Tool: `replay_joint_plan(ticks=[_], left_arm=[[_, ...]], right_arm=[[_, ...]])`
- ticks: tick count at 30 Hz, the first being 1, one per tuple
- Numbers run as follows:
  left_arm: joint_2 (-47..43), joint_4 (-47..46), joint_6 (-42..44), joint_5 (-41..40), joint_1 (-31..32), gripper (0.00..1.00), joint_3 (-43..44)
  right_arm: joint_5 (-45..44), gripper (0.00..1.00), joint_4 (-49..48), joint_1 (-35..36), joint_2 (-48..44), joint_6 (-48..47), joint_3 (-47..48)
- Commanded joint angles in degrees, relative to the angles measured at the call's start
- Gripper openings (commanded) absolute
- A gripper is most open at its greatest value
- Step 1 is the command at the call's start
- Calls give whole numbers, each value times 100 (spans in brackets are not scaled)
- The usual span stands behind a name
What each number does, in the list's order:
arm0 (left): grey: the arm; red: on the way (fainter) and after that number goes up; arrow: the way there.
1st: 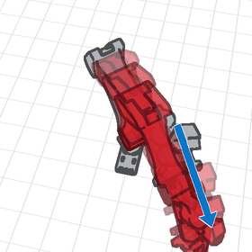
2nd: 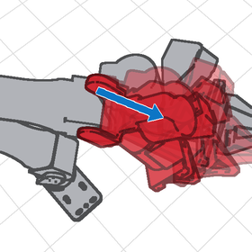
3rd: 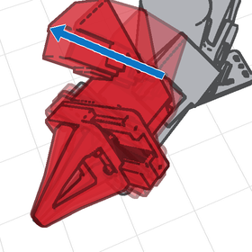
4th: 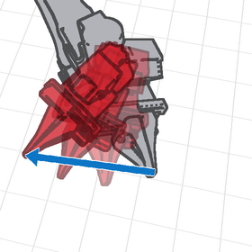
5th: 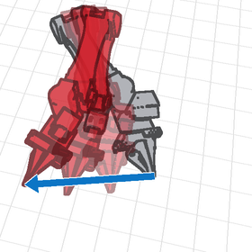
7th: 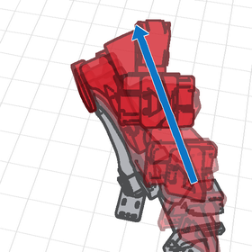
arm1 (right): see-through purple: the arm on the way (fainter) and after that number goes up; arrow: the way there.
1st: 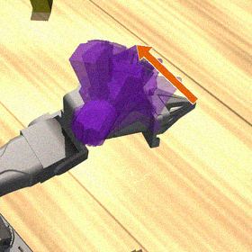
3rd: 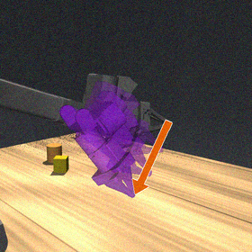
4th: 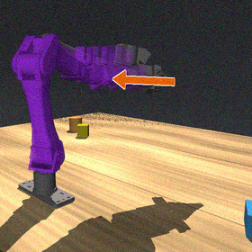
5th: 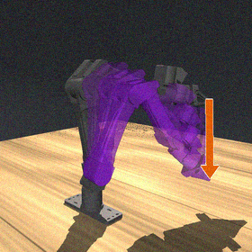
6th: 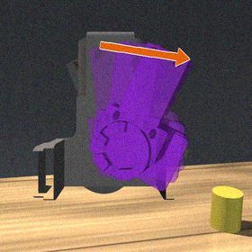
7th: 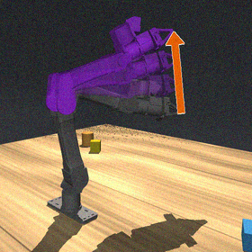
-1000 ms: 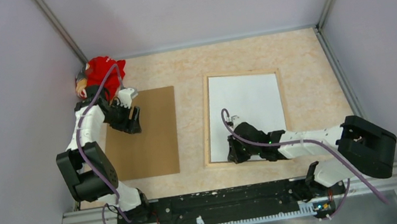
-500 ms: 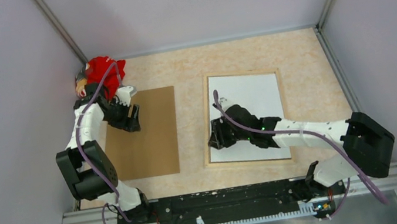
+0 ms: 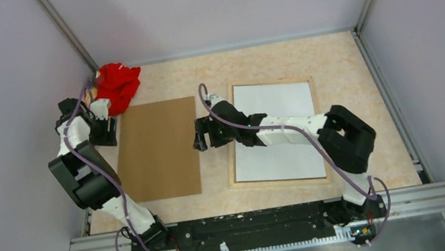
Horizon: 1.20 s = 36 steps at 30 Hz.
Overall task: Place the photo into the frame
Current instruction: Turn over the photo frame item at the center of the board.
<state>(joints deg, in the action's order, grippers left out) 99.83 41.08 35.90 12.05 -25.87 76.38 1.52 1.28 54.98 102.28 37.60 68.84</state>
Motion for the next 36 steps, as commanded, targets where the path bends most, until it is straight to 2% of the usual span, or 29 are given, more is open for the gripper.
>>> replay_joint_plan(ticks=[1, 8, 19, 27, 36], left_arm=[[174, -650, 78, -629, -285, 70, -209], [189, -1537, 305, -1331, -331, 66, -799], [790, -1826, 163, -1234, -322, 62, -1187], [909, -1207, 60, -151, -108, 59, -1307], [1169, -344, 161, 832, 277, 59, -1281]], right_arm=[[101, 78, -150, -39, 721, 317, 812], [282, 78, -257, -160, 1587, 828, 1288], [707, 77, -707, -417, 2329, 1617, 1333], [833, 77, -920, -428, 2660, 1987, 1441], [1016, 76, -1616, -518, 2512, 2497, 1053]])
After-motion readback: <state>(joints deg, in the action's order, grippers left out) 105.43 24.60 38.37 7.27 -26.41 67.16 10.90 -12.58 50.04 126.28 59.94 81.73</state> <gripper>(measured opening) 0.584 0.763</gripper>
